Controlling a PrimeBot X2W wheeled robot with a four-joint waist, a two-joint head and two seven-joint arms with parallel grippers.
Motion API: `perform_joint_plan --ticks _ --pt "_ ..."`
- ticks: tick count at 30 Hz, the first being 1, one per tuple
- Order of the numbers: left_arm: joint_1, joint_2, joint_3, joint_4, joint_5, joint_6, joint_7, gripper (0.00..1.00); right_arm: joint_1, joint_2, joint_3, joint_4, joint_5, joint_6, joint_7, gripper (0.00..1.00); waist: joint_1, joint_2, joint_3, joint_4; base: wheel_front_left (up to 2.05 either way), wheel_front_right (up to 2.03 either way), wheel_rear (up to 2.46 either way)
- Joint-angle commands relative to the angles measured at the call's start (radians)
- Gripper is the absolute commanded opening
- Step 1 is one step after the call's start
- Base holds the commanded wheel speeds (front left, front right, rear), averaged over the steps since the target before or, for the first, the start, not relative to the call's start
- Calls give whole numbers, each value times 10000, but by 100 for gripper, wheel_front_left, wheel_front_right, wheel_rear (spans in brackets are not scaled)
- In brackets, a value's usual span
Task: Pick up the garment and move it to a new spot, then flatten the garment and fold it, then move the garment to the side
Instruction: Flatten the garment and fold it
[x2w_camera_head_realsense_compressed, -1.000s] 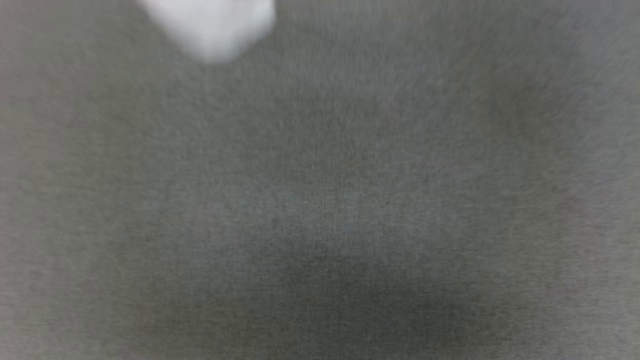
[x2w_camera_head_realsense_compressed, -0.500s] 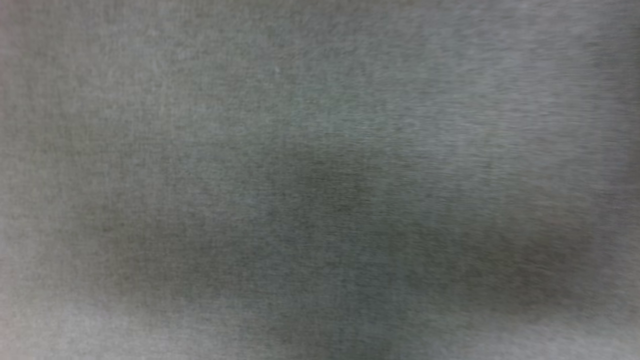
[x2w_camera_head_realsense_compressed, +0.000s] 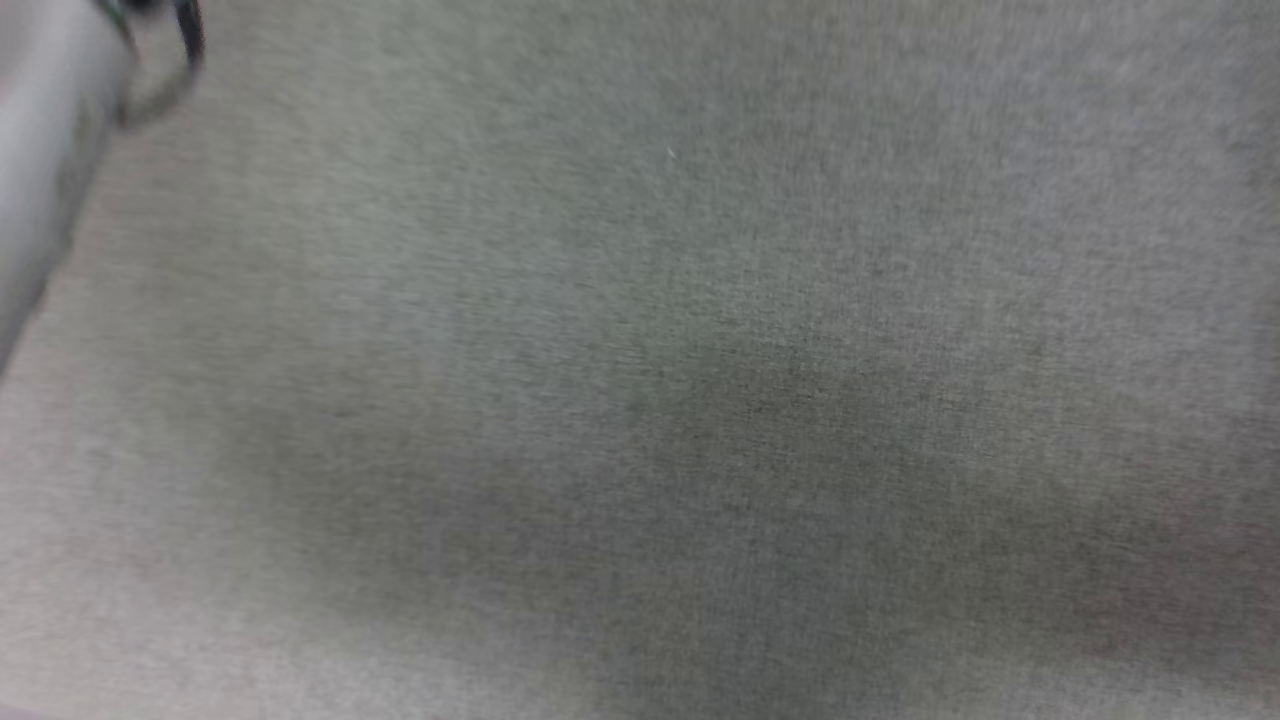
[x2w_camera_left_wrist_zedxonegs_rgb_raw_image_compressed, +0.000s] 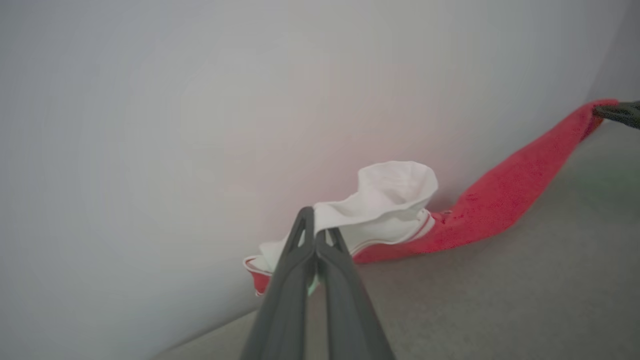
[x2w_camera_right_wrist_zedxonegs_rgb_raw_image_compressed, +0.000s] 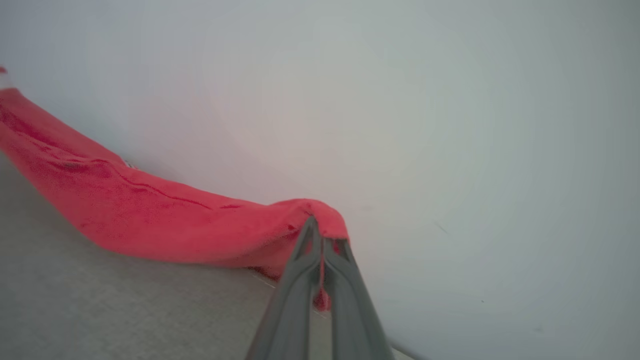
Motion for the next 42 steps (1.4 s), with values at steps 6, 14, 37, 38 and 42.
perform_joint_plan --ticks 6,14,37,38,42 --pt "2077 1378 -1133 -2011 -1560 -16 1521 0 2094 -943 659 -1132 1904 -10 988 0 0 0 -2332 317 0 0 0" --pt "4490 3065 -1867 -4385 -2442 485 2672 0 4866 -1935 1008 -2877 3744 -10 2652 0 0 0 -3520 163 0 0 0" --pt "11051 6714 -3258 -10730 -4300 4556 1884 0 13893 -3263 -1533 -7853 5906 -10 6926 0 0 0 -4857 -388 0 0 0" --pt "11173 6750 -3276 -10803 -4339 4630 1890 0 14197 -3215 -1711 -8037 5938 -10 7085 0 0 0 -4851 -393 0 0 0" --pt "11560 6866 -3298 -11100 -4593 4909 1773 0 15069 -3046 -2444 -8750 5715 -10 7532 0 0 0 -4752 -455 0 0 0"
